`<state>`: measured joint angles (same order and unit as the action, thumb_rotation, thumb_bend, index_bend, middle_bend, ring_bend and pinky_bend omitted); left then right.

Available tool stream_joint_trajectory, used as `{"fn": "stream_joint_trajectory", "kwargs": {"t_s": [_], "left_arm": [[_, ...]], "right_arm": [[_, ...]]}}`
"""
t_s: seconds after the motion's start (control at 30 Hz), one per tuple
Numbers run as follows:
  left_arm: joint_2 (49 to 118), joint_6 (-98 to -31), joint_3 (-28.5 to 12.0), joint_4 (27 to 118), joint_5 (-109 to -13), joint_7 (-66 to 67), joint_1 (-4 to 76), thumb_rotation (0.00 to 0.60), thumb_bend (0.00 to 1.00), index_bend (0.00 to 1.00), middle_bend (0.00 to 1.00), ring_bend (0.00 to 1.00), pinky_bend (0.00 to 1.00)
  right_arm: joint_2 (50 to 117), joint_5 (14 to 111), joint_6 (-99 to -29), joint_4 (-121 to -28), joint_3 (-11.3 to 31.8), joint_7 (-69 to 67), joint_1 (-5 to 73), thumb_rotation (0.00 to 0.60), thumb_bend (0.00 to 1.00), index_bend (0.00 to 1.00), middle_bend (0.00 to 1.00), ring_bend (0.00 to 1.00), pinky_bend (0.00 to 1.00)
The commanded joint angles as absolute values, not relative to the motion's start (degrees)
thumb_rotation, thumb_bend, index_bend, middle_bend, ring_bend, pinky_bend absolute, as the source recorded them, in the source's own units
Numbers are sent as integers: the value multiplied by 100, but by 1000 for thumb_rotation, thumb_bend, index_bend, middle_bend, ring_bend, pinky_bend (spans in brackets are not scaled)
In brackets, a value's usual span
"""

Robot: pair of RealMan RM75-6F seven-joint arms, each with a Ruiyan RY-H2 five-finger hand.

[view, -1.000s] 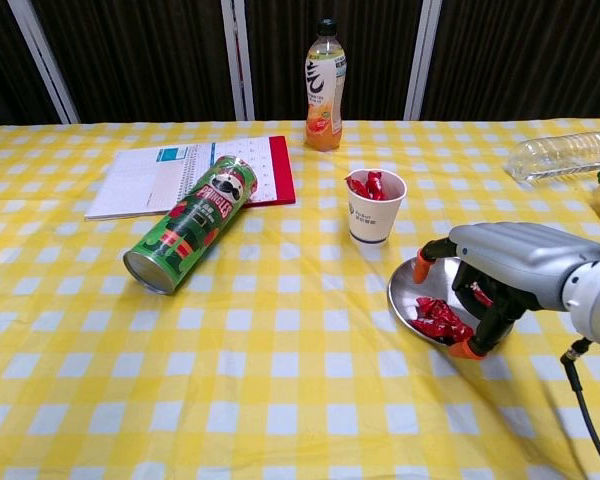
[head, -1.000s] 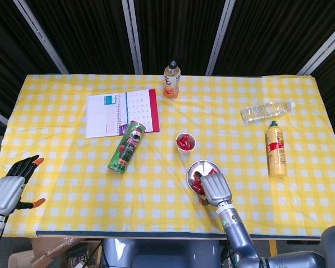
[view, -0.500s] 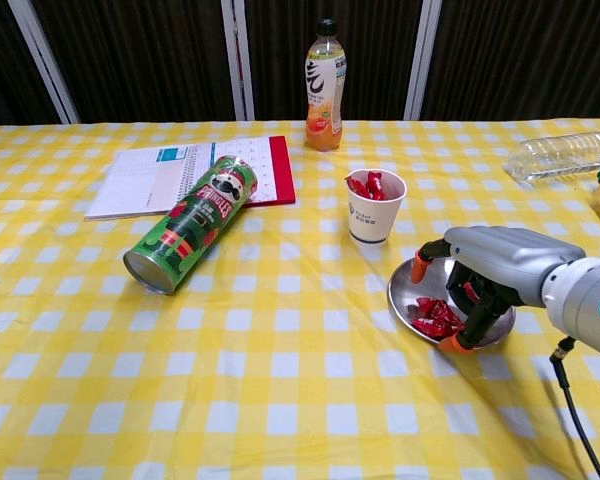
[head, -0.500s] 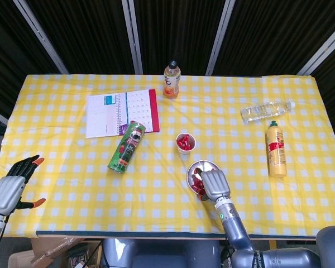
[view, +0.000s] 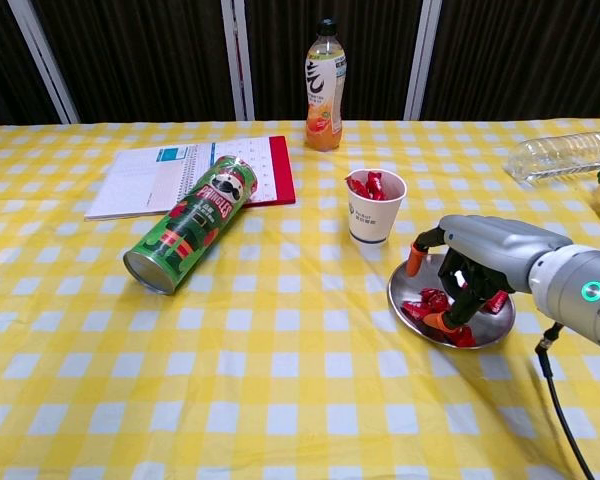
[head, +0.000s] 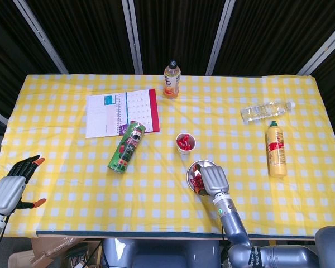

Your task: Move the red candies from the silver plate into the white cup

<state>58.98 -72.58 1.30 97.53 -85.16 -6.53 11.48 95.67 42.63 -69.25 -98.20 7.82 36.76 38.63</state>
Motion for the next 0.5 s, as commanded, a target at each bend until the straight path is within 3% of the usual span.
{"fn": "stream_joint_trajectory", "kwargs": {"t_s": [0.03,0.5], "left_arm": [[5899,-7254,129,9756,-8511,-650,1151,600,28,0,0,0,0],[5879,-7217,130,9811,-8483,-643,1162,600,28,0,0,0,0]], "right_arm": [[9579,4209,-6895,-9799,790,3718,3872,600,325,360,782,808,849],[9654,3914,-6754,-9511,934,3732,3894,600,333,373,782,808,849]]}}
